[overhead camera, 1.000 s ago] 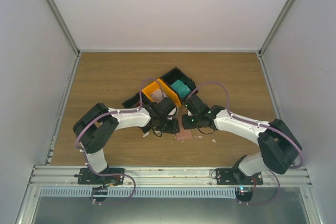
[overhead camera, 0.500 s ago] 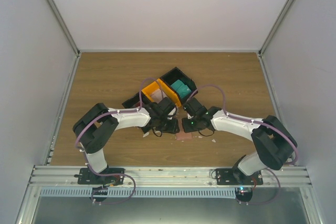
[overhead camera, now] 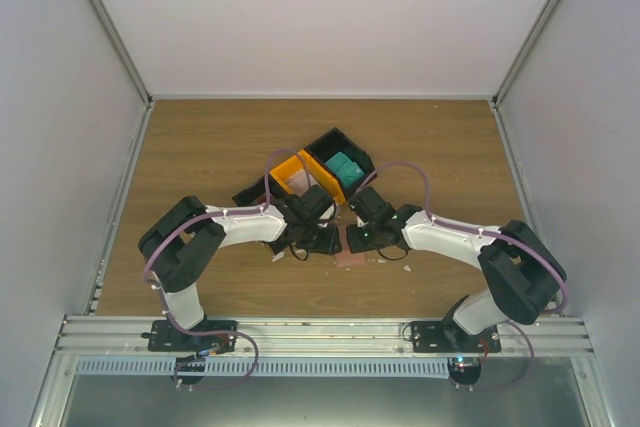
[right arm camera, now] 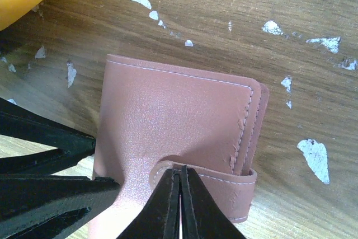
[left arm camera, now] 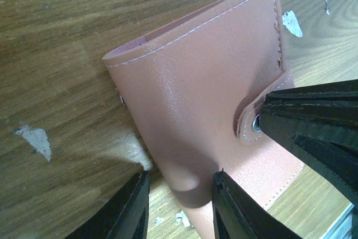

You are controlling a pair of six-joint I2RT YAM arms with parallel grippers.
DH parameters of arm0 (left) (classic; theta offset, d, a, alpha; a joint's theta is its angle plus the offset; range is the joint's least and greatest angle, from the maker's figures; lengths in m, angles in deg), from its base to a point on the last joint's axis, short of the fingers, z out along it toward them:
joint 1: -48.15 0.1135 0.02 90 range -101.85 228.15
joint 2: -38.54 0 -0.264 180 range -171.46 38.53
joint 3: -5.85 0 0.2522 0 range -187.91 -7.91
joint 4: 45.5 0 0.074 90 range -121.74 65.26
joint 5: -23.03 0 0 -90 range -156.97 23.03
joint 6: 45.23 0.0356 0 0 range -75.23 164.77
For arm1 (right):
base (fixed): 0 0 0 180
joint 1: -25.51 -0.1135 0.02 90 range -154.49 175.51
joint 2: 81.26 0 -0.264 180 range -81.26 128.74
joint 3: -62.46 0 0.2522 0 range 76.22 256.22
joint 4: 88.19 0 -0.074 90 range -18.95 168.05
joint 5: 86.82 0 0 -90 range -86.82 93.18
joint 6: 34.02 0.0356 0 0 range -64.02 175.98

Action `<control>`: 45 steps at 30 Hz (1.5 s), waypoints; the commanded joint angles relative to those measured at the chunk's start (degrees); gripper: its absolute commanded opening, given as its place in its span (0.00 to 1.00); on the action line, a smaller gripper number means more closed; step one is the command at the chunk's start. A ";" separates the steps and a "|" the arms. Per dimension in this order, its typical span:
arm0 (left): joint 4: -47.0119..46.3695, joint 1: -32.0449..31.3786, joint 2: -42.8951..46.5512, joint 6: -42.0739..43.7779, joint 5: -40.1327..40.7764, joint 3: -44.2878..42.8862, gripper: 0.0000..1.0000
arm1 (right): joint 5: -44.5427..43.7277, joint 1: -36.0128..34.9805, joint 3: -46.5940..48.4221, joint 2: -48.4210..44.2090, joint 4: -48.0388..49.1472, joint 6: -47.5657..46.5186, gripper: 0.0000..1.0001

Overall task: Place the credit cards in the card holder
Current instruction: Close the card holder at the center of the board, then reset both arms

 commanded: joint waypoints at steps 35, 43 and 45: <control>-2.80 2.82 9.48 -2.21 3.64 4.16 0.38 | -14.02 -4.01 4.49 -10.83 -4.89 4.70 0.30; -2.04 2.95 25.81 -0.85 13.00 4.93 0.55 | -22.96 -1.47 7.51 -23.82 -9.62 3.01 0.53; -1.64 2.93 31.08 0.19 16.79 5.62 0.63 | -26.59 -1.08 8.60 -27.08 -11.17 0.69 0.62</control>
